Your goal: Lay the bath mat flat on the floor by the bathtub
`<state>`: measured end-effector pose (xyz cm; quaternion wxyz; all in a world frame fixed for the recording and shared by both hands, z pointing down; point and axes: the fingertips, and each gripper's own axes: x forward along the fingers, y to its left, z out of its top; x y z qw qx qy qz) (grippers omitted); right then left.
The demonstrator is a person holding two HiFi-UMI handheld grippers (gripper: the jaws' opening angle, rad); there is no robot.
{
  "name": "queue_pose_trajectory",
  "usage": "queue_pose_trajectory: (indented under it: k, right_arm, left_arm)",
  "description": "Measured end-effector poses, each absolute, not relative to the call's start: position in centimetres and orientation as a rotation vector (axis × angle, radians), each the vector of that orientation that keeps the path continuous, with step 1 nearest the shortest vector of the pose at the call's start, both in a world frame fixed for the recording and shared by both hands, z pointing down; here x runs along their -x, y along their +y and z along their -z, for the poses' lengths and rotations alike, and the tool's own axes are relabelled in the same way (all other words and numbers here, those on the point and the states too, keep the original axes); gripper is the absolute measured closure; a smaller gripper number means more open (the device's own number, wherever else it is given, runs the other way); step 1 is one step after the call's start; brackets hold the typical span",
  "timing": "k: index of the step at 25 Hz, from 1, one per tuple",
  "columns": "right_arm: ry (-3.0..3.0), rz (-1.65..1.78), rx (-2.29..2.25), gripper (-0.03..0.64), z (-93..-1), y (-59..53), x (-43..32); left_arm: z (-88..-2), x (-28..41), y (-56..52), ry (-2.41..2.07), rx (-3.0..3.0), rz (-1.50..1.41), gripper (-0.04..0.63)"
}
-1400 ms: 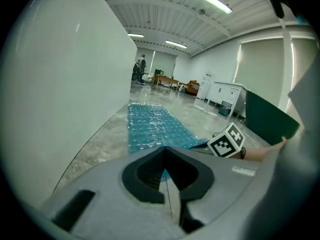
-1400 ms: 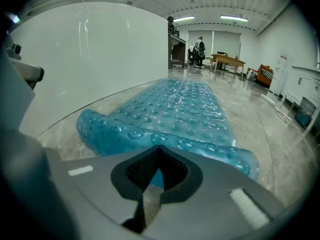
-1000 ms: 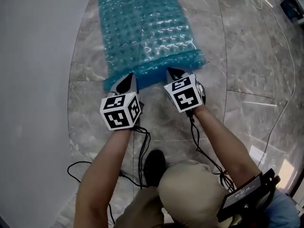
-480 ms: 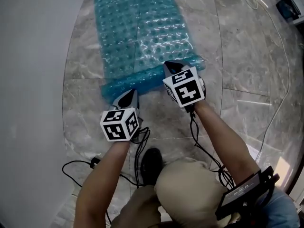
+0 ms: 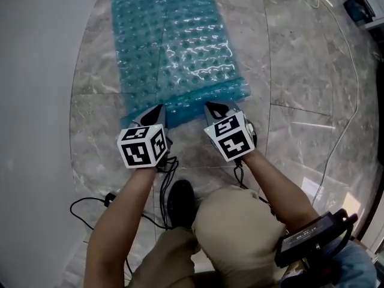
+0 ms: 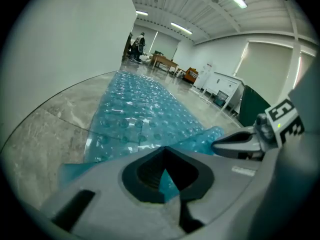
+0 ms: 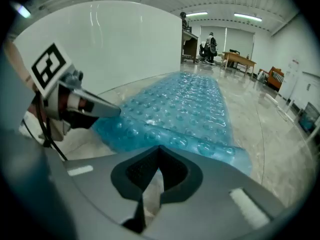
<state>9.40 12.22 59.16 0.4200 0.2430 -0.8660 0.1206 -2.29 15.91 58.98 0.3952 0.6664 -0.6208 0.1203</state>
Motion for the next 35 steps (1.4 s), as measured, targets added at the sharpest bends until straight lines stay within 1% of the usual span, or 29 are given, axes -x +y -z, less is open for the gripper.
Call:
queue_pose_trajectory:
  k: [4,7,12,14,18,20,24,28,32,35]
  right_arm:
    - [-2.237,-0.324,-0.646,0.611,-57.0,10.7,-9.3]
    - [-2.188,-0.313,-0.661,0.609,-57.8,9.6,-9.2]
    - [-2.112,-0.240,-0.628,0.611,-59.2,11.4,-11.0]
    - [-2.096,-0.242,-0.598,0.611,-59.9,13.2,-12.4]
    - [-2.100,-0.300,-0.553,0.611,-61.0,16.3,-14.1]
    - [-2.141,-0.349,-0.535,0.611,-60.0,16.9,-14.3]
    - [-2.216,-0.358,-0.598,0.609,-58.2,15.0,-13.6]
    - [-2.095,-0.360,-0.556,0.611,-61.1,16.3,-14.7]
    - [-2.081,-0.386,-0.552,0.611,-62.6,19.1,-16.8]
    - [-2.095,-0.352,-0.539,0.611,-62.8,20.7,-17.8]
  left_arm:
    - [-60.6,0.5,18.2,-1.506,-1.670,-0.311,0.588]
    - [-61.2,-1.1,20.1,-1.466,-1.640,-0.274,0.588]
    - [-56.5,-1.6,19.6,-1.507,-1.657,-0.100,0.588]
    - [-56.6,-1.8,18.6,-1.491,-1.641,-0.071,0.588]
    - [-60.7,-2.2,19.8,-1.413,-1.570,-0.193,0.588]
    - [-62.4,-3.2,21.6,-1.367,-1.532,-0.232,0.588]
    - [-63.3,-5.6,24.1,-1.296,-1.513,-0.275,0.588]
    - [-62.9,-7.4,26.0,-1.254,-1.484,-0.269,0.588]
    - [-59.7,-5.3,24.4,-1.354,-1.529,-0.111,0.588]
    - [-60.6,-3.6,24.6,-1.374,-1.481,-0.113,0.588]
